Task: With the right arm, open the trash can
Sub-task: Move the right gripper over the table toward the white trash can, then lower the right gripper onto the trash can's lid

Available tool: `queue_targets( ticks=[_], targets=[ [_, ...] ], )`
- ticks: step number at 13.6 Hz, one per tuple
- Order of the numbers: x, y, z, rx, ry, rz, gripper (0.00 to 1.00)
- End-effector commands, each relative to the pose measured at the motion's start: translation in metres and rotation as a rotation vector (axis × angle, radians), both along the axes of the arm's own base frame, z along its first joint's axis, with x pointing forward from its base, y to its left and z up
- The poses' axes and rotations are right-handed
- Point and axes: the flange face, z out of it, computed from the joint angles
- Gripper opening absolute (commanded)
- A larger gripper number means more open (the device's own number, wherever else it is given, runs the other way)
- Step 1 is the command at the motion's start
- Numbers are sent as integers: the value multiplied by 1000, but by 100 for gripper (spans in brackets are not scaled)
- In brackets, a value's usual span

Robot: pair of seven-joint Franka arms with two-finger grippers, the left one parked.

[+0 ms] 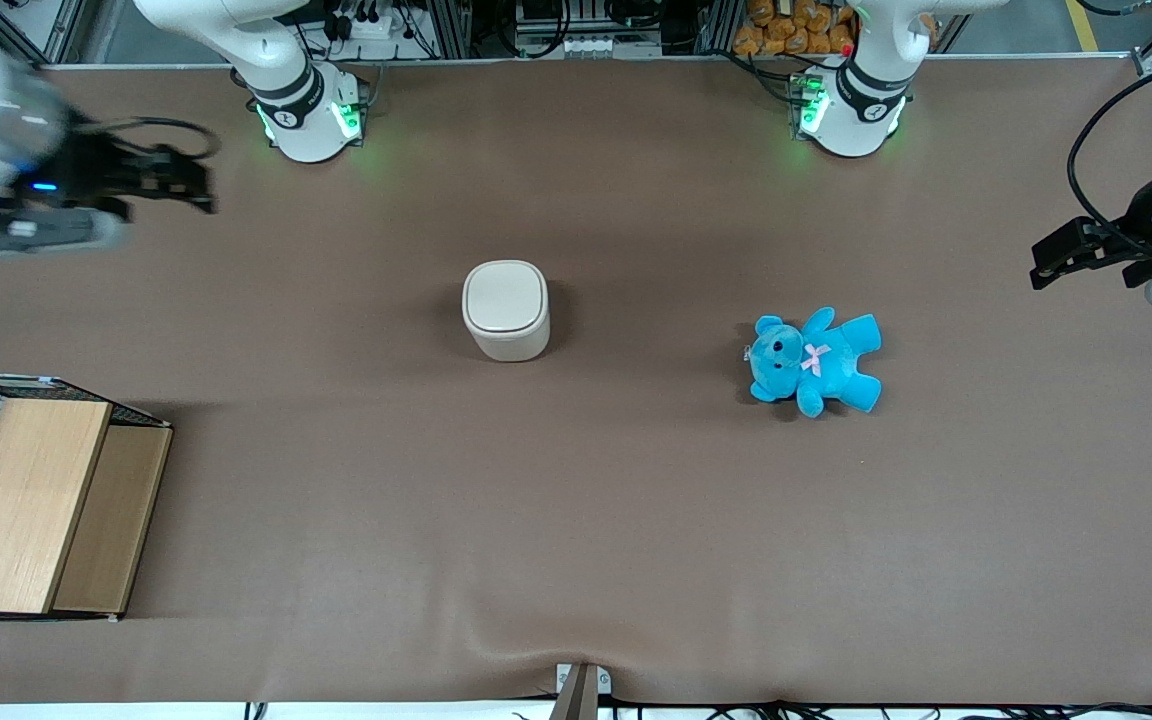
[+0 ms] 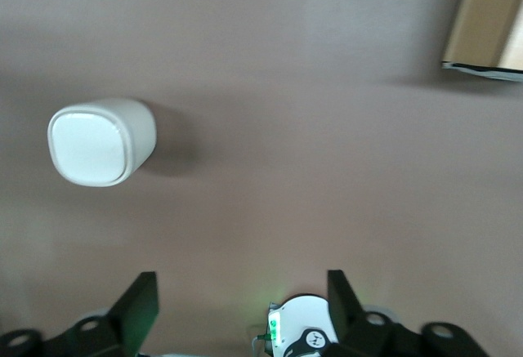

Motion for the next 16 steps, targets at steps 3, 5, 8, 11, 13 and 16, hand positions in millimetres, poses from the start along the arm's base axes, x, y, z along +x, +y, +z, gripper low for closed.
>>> queue_targets(
  ticks=[3,5,8,11,13,16],
  targets=[
    [4,115,-63,-41,9,19,0],
    [0,158,-101,-68,21,38,0],
    [3,197,-153,-90,5,42,0],
    [13,206,-219,-105,18,31,0],
    [4,211,-257,-117,40,40,0],
    [-9,215,-285,-115,59,43,0]
  ],
)
